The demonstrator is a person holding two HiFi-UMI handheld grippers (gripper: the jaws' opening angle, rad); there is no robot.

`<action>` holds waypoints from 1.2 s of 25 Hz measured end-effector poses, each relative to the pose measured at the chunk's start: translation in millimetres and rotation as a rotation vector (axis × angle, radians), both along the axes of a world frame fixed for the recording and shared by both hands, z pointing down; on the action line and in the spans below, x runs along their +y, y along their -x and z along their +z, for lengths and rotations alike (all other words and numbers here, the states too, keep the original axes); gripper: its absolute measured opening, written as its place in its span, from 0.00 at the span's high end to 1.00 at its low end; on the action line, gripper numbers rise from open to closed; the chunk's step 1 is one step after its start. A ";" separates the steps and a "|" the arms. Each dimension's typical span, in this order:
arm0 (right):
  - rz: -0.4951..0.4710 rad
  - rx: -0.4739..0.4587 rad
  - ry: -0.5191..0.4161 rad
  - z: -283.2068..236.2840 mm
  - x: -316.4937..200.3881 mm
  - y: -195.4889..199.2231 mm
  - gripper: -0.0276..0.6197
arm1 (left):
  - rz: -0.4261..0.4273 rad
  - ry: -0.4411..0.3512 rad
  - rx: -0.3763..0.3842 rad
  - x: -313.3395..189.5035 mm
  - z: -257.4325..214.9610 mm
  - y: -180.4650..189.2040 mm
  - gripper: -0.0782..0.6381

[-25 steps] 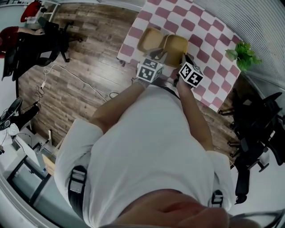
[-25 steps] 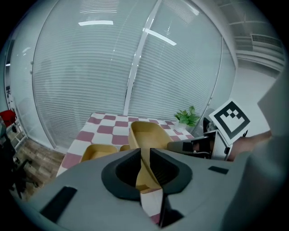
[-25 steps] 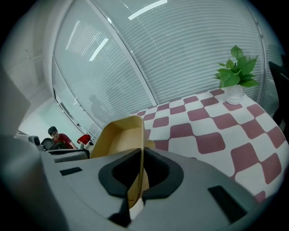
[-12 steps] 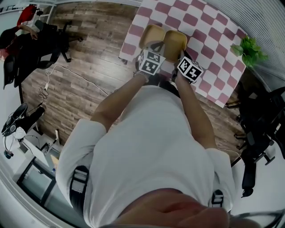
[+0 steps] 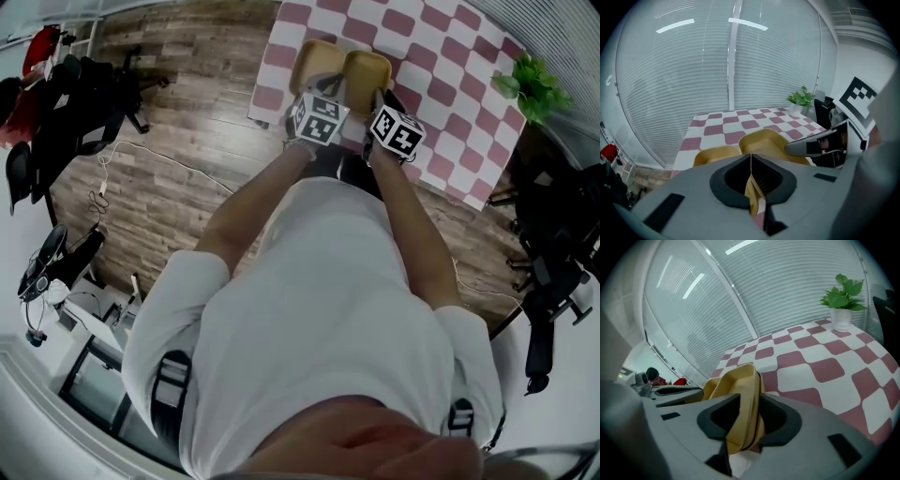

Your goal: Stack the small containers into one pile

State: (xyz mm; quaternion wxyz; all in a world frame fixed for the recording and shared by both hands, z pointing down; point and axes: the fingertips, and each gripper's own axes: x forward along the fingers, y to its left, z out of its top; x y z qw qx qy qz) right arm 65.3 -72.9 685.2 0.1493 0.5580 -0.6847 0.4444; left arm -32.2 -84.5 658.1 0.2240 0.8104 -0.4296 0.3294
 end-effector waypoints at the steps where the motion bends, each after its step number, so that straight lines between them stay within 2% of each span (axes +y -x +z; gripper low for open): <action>1: -0.018 0.021 -0.012 -1.6 -0.8 -0.6 0.70 | 0.004 -0.001 -0.002 0.8 -0.4 -0.3 0.84; 2: -0.032 0.048 -0.031 -4.8 -1.6 -3.3 0.68 | 0.008 -0.003 -0.003 2.1 -1.6 -0.8 0.84; 4: -0.060 0.123 -0.089 -15.6 -4.0 -11.5 0.69 | 0.013 -0.004 -0.001 5.2 -3.5 -2.4 0.84; 5: -0.084 0.165 -0.124 -21.3 -5.2 -14.2 0.80 | 0.016 -0.003 0.000 6.5 -3.2 -3.3 0.84; 6: -0.113 0.205 -0.155 -25.6 -6.1 -15.1 0.86 | 0.020 -0.001 0.000 7.8 -1.8 -4.2 0.84; 9: -0.191 0.274 -0.198 -25.4 -5.9 -11.4 0.89 | 0.037 0.007 -0.015 10.3 6.8 -7.5 0.84; 17: -0.260 0.302 -0.169 0.5 4.3 -4.7 0.90 | 0.053 0.032 -0.071 14.6 29.7 -5.3 0.84; 22: -0.292 0.305 -0.170 5.4 3.9 -3.6 0.90 | 0.061 0.019 -0.099 14.7 34.8 -5.5 0.84; 26: -0.288 0.289 -0.245 -25.1 0.5 -6.2 0.90 | 0.044 -0.016 -0.059 14.3 10.6 -6.5 0.84; 30: -0.298 0.272 -0.345 -75.9 -3.2 -7.4 0.90 | 0.020 -0.081 0.028 13.7 -36.4 -8.3 0.84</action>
